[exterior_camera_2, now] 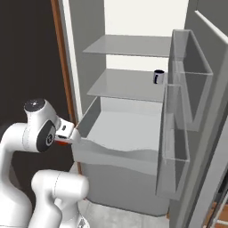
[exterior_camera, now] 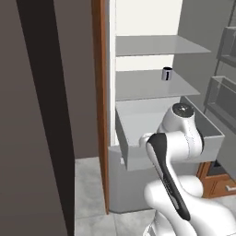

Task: Place the tomato and corn inside the fridge drawer. Close the drawer after placing the vegetables.

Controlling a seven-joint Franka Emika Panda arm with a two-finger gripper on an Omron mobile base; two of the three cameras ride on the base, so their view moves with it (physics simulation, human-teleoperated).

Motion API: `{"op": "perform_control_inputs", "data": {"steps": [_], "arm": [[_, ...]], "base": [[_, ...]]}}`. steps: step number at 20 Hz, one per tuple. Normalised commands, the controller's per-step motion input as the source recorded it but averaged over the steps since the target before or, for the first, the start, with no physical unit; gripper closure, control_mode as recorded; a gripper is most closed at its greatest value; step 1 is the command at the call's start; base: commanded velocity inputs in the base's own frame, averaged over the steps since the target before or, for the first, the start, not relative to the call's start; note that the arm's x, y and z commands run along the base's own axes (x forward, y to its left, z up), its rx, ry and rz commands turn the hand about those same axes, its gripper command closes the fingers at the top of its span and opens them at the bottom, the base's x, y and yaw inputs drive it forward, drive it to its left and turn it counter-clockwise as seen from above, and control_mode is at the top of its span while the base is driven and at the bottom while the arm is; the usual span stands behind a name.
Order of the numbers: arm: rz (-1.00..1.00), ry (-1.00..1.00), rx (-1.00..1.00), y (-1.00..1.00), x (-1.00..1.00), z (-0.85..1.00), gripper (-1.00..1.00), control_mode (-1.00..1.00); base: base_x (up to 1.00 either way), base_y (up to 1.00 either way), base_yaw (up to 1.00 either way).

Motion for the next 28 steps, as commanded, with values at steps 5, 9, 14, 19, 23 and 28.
{"op": "perform_control_inputs", "data": {"steps": [5, 9, 14, 19, 23, 28], "arm": [[0.0, 0.0, 0.0, 0.0, 0.0, 0.0, 1.0, 1.0], [0.0, 0.0, 0.0, 0.0, 0.0, 0.0, 1.0, 1.0], [0.0, 0.0, 0.05, -0.23, 0.38, -0.12, 1.0, -1.0], [0.0, 0.02, 0.1, -0.46, 0.93, -0.55, 1.0, -1.0], [0.0, 0.07, 0.02, -0.25, 0.75, -0.75, 1.0, -1.0], [0.0, 0.11, 0.0, -0.02, 0.45, -0.57, 1.0, -1.0]], "base": [[0.61, 0.0, -0.11], [0.28, -0.15, -0.02], [0.01, -0.04, 0.0], [0.0, 0.0, 0.0], [0.0, 0.0, 0.0], [0.0, 0.0, 0.0]]}}
